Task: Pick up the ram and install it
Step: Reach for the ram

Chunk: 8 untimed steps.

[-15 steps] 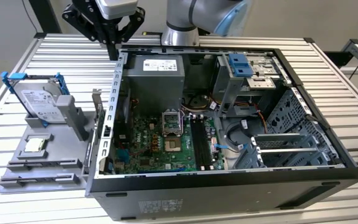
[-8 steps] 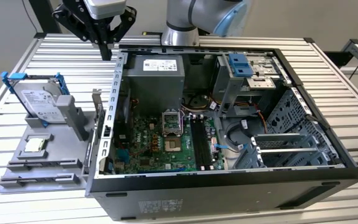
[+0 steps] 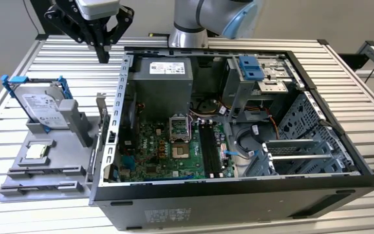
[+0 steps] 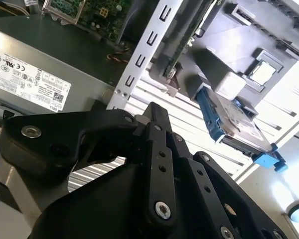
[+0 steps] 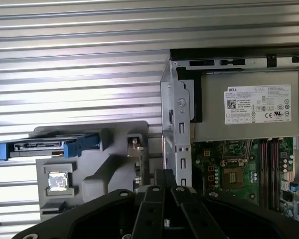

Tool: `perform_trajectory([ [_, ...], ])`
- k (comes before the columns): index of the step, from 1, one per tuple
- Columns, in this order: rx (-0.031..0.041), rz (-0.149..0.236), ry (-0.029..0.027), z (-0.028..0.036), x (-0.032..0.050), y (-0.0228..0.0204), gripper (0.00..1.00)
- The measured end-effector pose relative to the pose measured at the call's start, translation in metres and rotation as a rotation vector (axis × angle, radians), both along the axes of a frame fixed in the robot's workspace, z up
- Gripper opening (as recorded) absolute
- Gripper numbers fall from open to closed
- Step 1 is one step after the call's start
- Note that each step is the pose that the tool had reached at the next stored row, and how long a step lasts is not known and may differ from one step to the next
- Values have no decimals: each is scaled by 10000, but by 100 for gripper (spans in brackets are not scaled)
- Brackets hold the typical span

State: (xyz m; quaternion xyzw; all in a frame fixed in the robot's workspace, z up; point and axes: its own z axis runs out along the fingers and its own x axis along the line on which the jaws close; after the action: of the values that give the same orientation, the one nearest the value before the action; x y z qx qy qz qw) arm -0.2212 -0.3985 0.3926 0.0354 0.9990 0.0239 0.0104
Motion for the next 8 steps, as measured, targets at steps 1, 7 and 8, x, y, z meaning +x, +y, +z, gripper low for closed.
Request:
perform_trajectory([
  [1,0,-1,0,0,-28,0,0],
  [7,0,0,0,0,-208,0,0],
  [8,0,0,0,0,-239,0,0],
])
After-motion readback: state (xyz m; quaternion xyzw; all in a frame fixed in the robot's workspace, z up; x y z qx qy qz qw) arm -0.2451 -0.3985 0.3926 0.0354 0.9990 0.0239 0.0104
